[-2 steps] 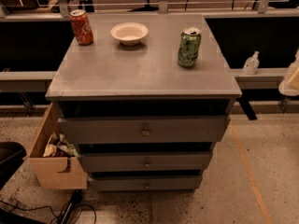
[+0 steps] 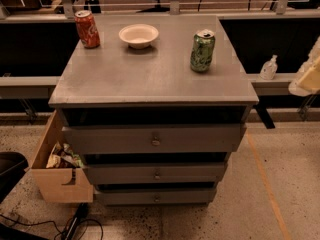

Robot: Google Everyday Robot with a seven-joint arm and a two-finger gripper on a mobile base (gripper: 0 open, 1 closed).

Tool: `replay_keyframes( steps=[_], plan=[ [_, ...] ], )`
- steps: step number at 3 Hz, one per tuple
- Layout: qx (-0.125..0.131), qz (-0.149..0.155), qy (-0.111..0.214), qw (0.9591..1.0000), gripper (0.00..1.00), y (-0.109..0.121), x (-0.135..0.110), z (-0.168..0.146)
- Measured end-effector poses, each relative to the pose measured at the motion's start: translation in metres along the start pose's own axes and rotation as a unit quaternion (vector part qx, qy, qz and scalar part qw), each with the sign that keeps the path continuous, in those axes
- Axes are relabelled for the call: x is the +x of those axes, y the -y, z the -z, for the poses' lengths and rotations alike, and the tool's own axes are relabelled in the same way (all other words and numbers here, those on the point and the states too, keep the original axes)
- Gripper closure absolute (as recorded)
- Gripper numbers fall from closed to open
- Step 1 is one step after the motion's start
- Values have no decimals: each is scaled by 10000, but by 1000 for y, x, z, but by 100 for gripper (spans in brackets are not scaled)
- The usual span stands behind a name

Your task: Place green can into paper bowl

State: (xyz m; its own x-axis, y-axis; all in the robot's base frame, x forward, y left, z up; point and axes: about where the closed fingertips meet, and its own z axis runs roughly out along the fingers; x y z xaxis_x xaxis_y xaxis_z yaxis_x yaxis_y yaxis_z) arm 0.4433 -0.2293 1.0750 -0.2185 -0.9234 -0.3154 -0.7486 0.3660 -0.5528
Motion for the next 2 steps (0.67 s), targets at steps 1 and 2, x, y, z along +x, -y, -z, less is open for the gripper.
replay_keyframes(
  steps=[1,2],
  plan=[
    [59,-734,669,9950,0,16,19,-41],
    [251,-1550,1627,9741,0,56,25,-87]
  ],
)
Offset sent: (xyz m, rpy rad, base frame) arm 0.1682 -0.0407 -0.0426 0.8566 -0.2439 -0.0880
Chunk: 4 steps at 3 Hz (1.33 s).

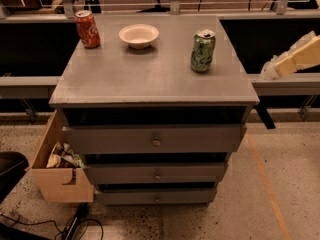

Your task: Place green can into paper bowl

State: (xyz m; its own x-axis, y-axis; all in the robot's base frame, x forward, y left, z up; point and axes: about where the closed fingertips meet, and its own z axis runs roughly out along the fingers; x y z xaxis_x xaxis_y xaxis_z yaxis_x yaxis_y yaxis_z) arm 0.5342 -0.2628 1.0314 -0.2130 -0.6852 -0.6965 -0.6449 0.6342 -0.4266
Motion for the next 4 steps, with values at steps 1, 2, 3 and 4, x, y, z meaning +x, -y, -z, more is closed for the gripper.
replay_keyframes(
  steps=[1,2,3,4],
  plan=[
    [-60,-606,957,9935,0,27,-11,-41],
    [-308,-1050,1681,9797,0,38,-25,-79],
    [-381,-1140,1720,9777,0,37,-23,-87],
    [-260,-1157,1822,9761,0,33,-20,-88]
  ],
)
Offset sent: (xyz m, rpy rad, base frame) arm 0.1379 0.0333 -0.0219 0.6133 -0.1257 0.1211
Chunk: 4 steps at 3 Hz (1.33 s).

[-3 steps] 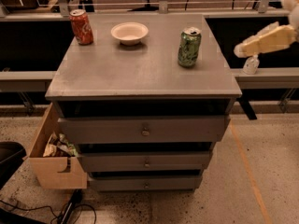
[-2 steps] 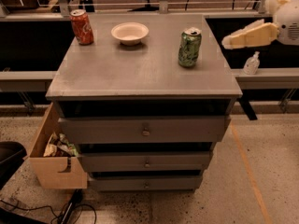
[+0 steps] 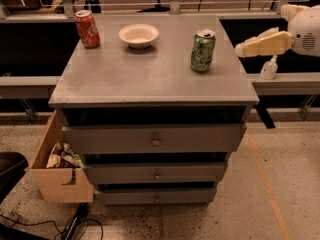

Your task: Place green can into paper bowl

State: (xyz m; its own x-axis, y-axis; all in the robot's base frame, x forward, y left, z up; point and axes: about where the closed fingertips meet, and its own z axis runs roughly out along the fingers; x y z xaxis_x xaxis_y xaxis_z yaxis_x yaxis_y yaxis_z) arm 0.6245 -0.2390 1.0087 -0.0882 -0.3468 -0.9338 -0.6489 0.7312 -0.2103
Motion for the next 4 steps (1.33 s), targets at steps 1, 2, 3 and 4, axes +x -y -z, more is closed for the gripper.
replay_keyframes(
  steps=[1,2,3,4],
  plan=[
    [36,-52,330,9994,0,-5,11,-22],
    [-75,-313,749,9967,0,-4,29,-58],
    [-156,-481,871,9949,0,-1,41,-80],
    [-241,-596,830,9945,0,2,52,-101]
  ],
)
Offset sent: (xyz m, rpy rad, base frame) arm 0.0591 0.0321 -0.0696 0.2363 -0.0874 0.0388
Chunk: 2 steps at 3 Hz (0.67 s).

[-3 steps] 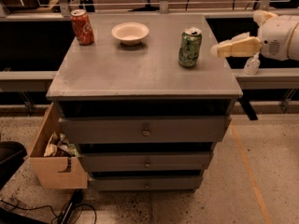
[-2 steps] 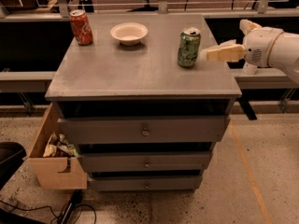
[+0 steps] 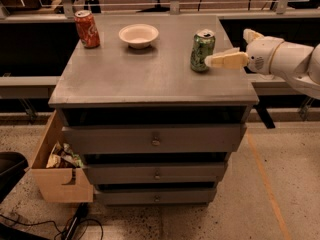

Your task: Place green can into paper bowl

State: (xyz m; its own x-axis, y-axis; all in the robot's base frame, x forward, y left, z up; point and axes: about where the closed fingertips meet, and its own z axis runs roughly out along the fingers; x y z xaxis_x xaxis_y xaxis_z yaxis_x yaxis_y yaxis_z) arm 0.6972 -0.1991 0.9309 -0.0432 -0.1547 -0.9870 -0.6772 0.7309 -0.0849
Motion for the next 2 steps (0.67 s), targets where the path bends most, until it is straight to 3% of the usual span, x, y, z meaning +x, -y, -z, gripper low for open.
replay_keyframes(
  steps=[2],
  plan=[
    [-347,-227,80,9991,0,4,25,-50]
  ],
)
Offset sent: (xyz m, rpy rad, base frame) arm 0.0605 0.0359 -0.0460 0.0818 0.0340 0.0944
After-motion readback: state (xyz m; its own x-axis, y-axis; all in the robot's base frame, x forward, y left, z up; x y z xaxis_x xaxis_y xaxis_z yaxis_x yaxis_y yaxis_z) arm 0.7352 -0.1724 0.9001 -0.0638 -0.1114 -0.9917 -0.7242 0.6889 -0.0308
